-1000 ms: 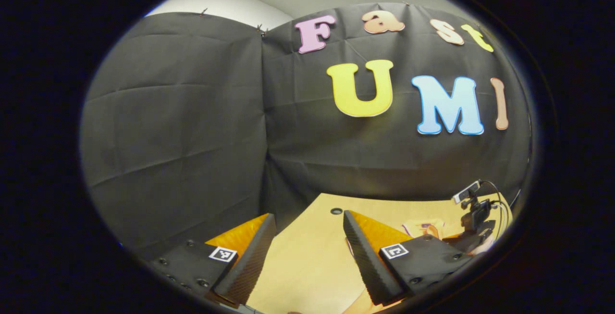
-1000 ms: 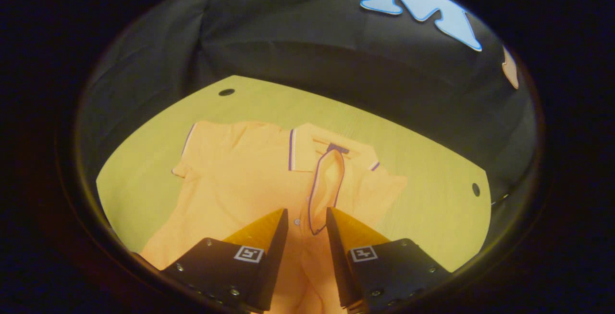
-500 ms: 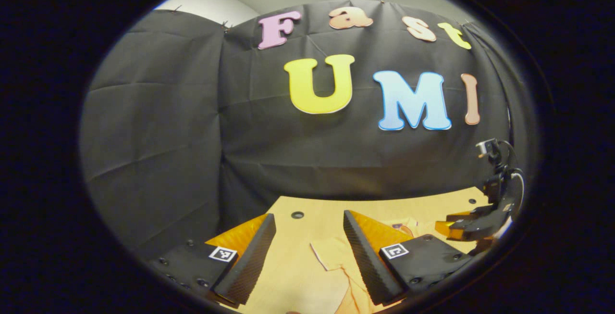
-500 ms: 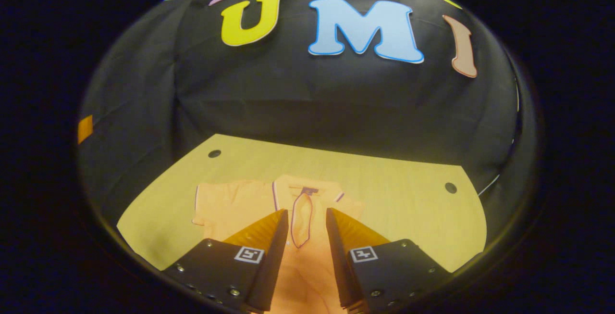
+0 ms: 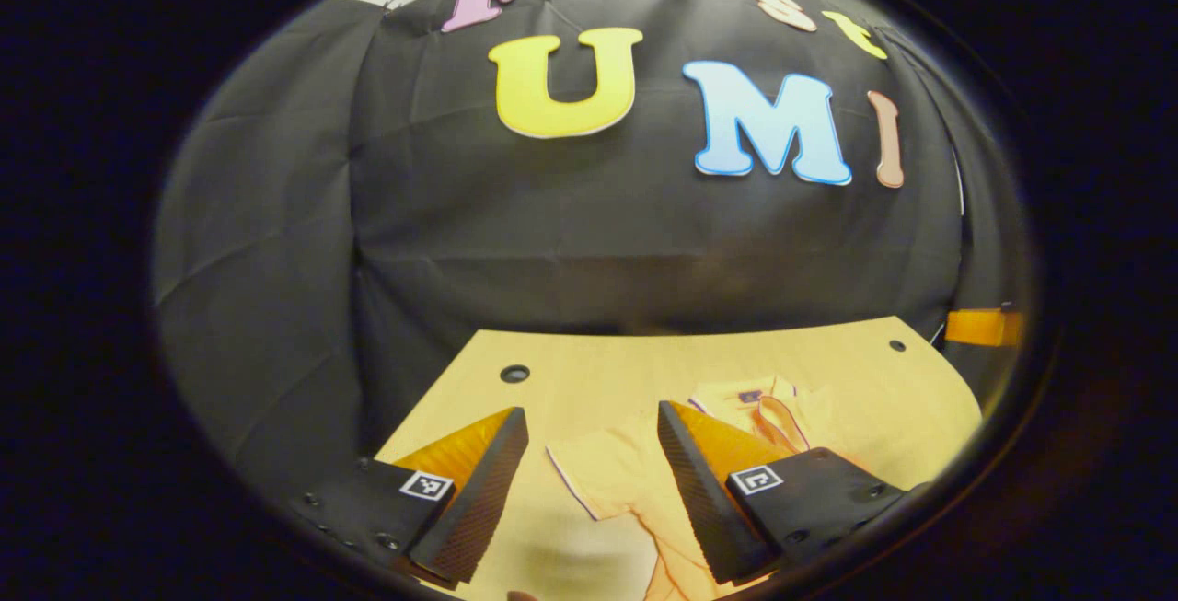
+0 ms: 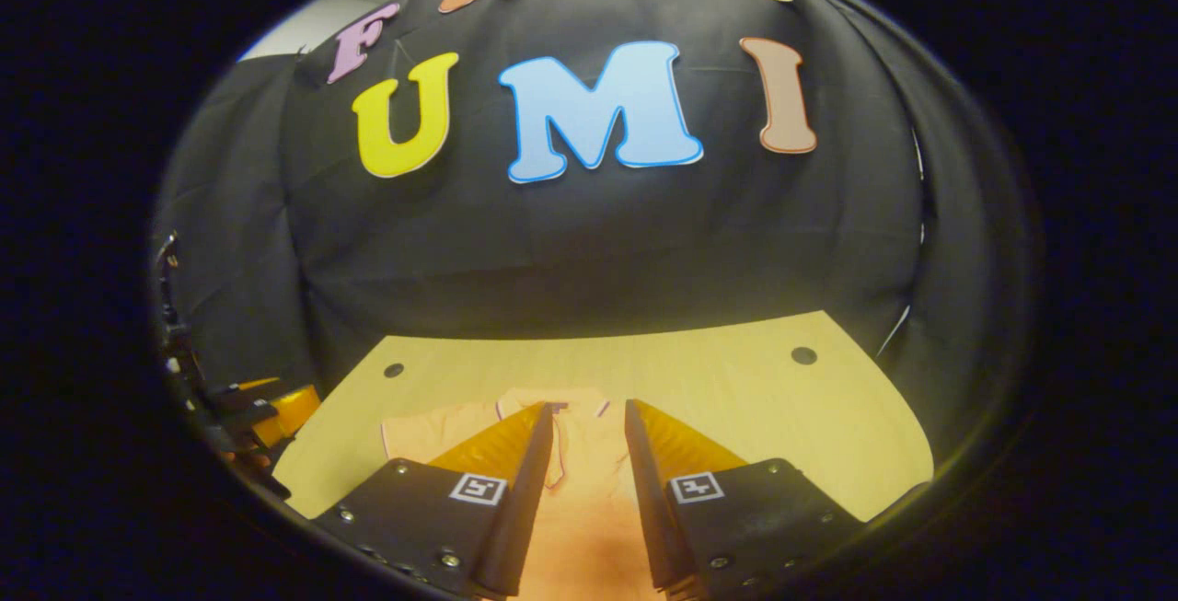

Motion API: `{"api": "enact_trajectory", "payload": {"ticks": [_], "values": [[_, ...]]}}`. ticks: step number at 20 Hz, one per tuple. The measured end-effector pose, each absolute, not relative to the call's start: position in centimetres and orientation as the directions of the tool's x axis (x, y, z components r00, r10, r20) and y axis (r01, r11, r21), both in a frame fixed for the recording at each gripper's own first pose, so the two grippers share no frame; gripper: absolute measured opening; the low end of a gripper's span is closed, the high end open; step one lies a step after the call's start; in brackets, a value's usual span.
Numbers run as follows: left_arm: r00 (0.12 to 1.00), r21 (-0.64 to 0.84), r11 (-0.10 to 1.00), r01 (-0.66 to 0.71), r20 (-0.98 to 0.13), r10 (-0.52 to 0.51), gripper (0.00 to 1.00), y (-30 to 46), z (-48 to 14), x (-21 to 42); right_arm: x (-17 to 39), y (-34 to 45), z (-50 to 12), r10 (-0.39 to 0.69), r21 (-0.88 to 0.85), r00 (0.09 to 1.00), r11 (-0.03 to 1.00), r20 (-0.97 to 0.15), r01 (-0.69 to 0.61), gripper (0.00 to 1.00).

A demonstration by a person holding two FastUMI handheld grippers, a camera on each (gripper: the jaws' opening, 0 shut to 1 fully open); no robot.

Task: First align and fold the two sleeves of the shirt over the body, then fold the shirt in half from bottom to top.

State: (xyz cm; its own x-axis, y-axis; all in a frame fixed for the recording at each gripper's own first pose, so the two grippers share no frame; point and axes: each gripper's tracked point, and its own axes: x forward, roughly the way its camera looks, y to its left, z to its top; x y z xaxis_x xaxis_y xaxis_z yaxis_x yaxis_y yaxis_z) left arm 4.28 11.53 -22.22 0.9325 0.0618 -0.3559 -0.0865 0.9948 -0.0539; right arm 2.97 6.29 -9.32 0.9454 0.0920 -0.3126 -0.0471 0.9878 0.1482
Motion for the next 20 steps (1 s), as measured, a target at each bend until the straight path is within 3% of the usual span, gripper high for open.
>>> {"api": "enact_trajectory", "payload": {"ticks": [10,20], "values": [[0.837,-0.059,0.995,-0.082,-0.546,0.037,0.94,12.5,-34.0,8.6,-0.9,1.1,-6.1,-0.041,0.184,0.960,0.978,-0.278,0.095,0.50],[0.730,-0.075,0.988,-0.134,-0.682,0.047,0.96,12.9,-41.3,8.7,-4.3,-2.9,-6.2,-0.147,0.150,0.943,0.969,-0.298,0.198,0.50]]}}
